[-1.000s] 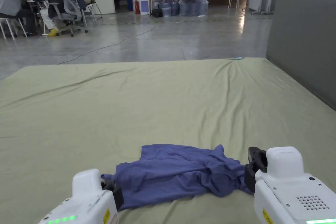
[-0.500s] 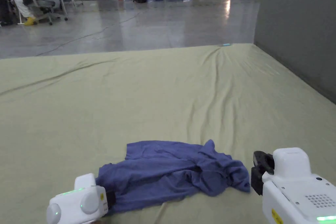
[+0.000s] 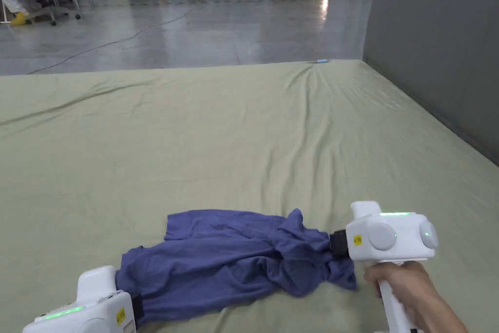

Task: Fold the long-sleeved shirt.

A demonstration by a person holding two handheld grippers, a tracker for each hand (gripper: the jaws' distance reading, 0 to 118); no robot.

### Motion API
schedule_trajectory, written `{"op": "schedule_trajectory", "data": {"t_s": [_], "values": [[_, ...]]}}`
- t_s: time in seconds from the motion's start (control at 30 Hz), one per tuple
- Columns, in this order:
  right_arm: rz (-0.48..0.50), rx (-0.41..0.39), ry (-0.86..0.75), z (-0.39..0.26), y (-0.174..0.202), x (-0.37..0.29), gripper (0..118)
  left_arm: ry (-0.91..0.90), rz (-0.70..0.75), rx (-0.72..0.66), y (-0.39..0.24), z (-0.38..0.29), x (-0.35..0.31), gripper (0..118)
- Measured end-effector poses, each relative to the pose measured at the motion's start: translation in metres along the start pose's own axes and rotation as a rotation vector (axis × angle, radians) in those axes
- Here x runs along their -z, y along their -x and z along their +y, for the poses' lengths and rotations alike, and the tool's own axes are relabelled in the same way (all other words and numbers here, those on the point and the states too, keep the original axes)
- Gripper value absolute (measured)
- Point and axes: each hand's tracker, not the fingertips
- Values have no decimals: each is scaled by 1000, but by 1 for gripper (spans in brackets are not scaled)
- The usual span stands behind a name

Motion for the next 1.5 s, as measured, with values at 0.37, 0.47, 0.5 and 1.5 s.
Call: {"op": "schedule_trajectory", "data": {"t_s": [0.37,0.47,0.5,1.5], "values": [[96,-24,-98,16,7,-41,0,-163,-85,-35,0,41,-31,0],[197,14,-191,42,1,-88,0,-243,-132,-33,-1,84,-61,0],[225,15,-240,54,1,-107,0,-270,-133,-42,4,104,-65,0],[88,46,-634,304,11,-282,0,-455,-122,48,-60,395,-151,0]]}}
